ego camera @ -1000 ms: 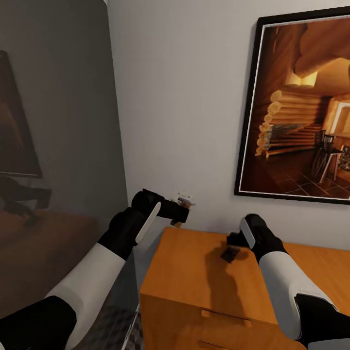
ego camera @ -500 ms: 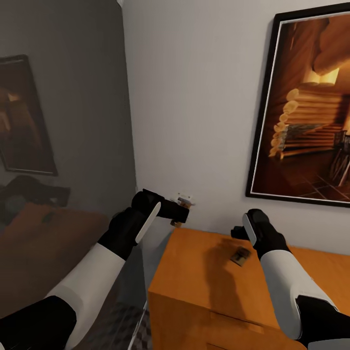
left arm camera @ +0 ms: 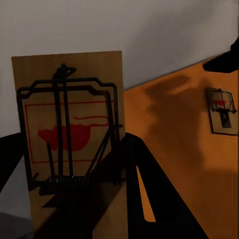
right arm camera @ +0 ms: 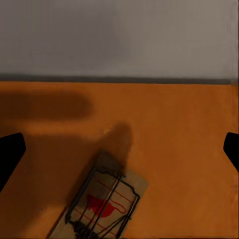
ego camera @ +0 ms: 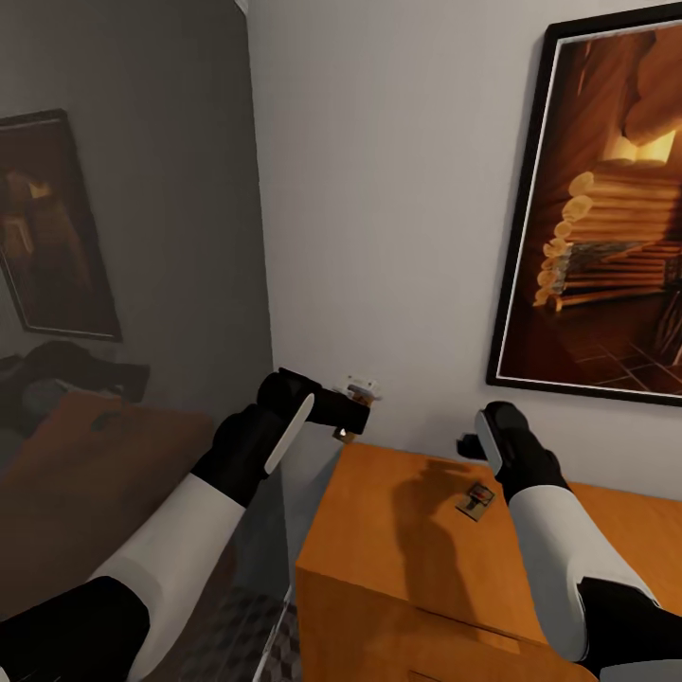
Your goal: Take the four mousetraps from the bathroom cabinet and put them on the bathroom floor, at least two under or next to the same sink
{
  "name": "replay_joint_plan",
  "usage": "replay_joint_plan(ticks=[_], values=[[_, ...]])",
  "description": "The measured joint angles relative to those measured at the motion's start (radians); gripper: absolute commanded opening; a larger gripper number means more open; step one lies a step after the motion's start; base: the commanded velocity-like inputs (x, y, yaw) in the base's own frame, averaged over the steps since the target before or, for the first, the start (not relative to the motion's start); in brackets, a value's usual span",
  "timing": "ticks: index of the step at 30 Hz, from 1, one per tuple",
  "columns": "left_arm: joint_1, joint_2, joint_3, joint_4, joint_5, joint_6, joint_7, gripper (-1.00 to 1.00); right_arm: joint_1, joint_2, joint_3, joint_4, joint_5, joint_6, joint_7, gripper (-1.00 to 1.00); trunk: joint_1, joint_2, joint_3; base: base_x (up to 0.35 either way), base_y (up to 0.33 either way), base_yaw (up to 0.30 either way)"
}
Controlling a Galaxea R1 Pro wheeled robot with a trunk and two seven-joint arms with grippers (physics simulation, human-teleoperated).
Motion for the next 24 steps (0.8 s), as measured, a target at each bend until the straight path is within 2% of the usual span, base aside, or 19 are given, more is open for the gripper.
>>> replay_joint_plan(ticks=[9, 24], values=[[0.000, -0.005, -0.002, -0.001, -0.001, 0.000, 0.000, -1.00, 0.000, 0.001, -0.004, 0.073, 0.006, 0.000, -0.091, 1.00, 0.000, 0.000, 0.000, 0.000, 0.000, 0.000], [0.000, -0.004, -0.002, 0.002, -0.001, 0.000, 0.000, -1.00, 0.000, 0.004, -0.004, 0.080, 0.003, 0.000, -0.099, 1.00, 0.000, 0.000, 0.000, 0.000, 0.000, 0.000]])
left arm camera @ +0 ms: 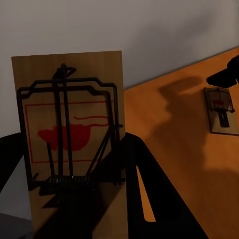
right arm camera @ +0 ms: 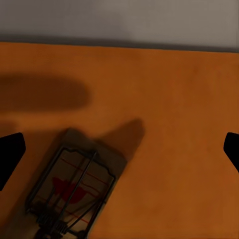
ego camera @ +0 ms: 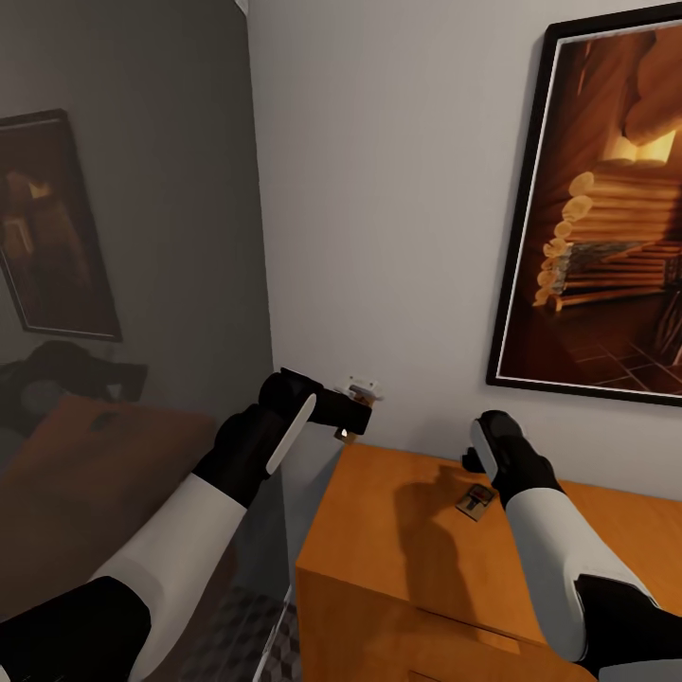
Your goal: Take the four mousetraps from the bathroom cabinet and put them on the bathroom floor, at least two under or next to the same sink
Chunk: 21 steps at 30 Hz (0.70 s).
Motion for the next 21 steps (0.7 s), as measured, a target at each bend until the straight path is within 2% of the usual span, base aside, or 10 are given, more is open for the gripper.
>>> replay_joint_plan(ticks=[5, 15, 21], values=[[0.000, 0.000, 0.000, 0.000, 0.000, 0.000, 0.000, -1.00, 0.000, 0.007, 0.001, 0.010, -0.005, 0.001, 0.003, 1.00, 0.000, 0.000, 0.000, 0.000, 0.000, 0.000], [0.000, 0.000, 0.000, 0.002, 0.000, 0.000, 0.000, -1.00, 0.000, 0.009, 0.002, 0.112, -0.008, 0.001, 0.005, 1.00, 0.000, 0.000, 0.000, 0.000, 0.000, 0.000], [0.000, 0.000, 0.000, 0.002, 0.000, 0.000, 0.000, -1.00, -0.001, 0.010, 0.002, 0.117, -0.004, 0.000, 0.005, 1.00, 0.000, 0.000, 0.000, 0.000, 0.000, 0.000]])
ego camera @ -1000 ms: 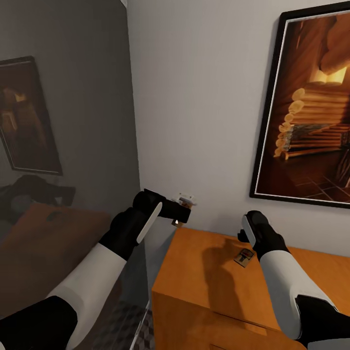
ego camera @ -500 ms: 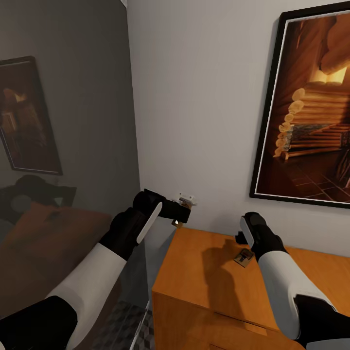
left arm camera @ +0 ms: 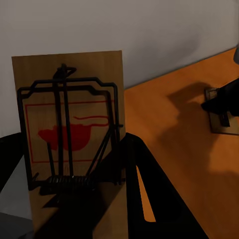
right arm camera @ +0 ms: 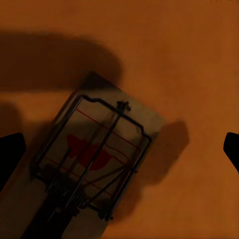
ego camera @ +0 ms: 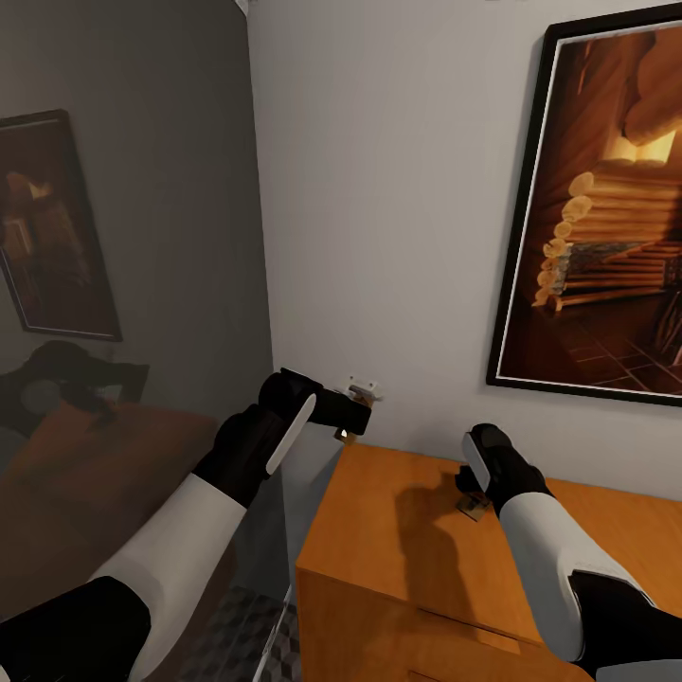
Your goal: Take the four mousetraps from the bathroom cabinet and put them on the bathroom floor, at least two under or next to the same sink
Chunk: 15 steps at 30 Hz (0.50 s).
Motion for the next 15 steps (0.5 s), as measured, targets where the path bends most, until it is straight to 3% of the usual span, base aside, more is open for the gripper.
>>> replay_joint_plan(ticks=[15], values=[[0.000, 0.001, 0.000, 0.000, 0.000, 0.000, 0.000, -1.00, 0.000, -0.001, -0.002, 0.000, 0.000, 0.001, 0.005, 1.00, 0.000, 0.000, 0.000, 0.000, 0.000, 0.000]])
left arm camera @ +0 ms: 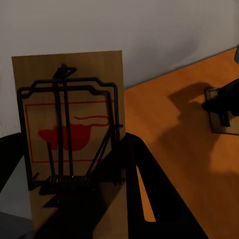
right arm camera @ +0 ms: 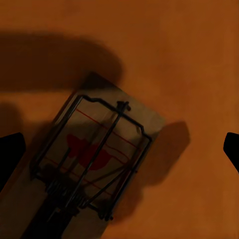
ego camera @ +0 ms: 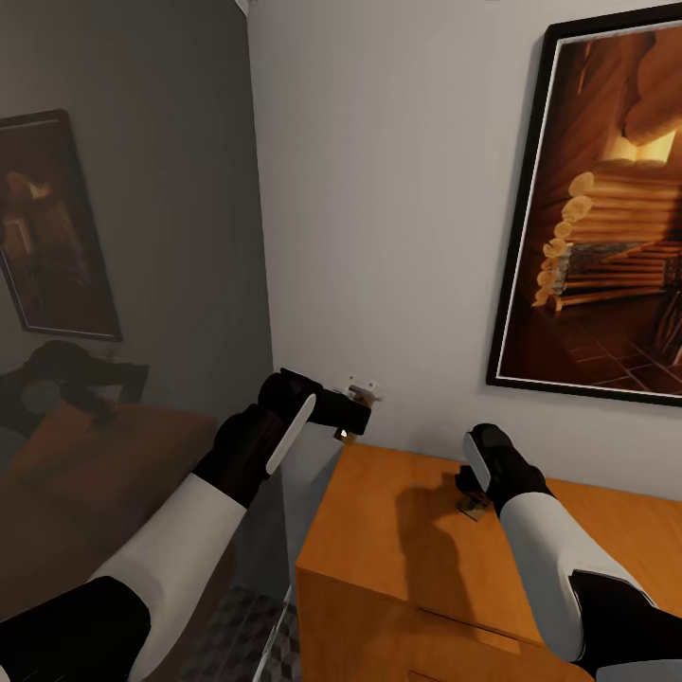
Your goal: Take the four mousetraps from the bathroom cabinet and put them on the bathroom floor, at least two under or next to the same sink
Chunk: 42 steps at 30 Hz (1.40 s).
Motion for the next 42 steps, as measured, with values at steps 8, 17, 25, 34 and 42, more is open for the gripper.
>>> replay_joint_plan(ticks=[8, 17, 25, 34, 42], values=[[0.000, 0.000, 0.000, 0.000, 0.000, 0.000, 0.000, -1.00, 0.000, 0.001, 0.000, 0.000, 0.004, 0.000, 0.002, 1.00, 0.000, 0.000, 0.000, 0.000, 0.000, 0.000], [0.000, 0.000, 0.000, 0.000, 0.000, 0.000, 0.000, -1.00, 0.000, 0.000, 0.001, -0.001, -0.029, 0.001, 0.002, 1.00, 0.000, 0.000, 0.000, 0.000, 0.000, 0.000], [0.000, 0.000, 0.000, 0.000, 0.000, 0.000, 0.000, -1.00, 0.000, 0.000, 0.001, -0.002, -0.060, 0.001, 0.003, 1.00, 0.000, 0.000, 0.000, 0.000, 0.000, 0.000], [0.000, 0.000, -0.001, 0.000, 0.000, 0.000, 0.000, -1.00, 0.000, -0.003, 0.001, -0.001, -0.068, 0.001, 0.002, 1.00, 0.000, 0.000, 0.000, 0.000, 0.000, 0.000], [0.000, 0.000, -0.001, -0.003, 0.000, 0.000, 0.000, -1.00, 0.000, -0.002, 0.000, -0.002, -0.066, 0.001, 0.002, 1.00, 0.000, 0.000, 0.000, -0.033, 0.000, 0.000]])
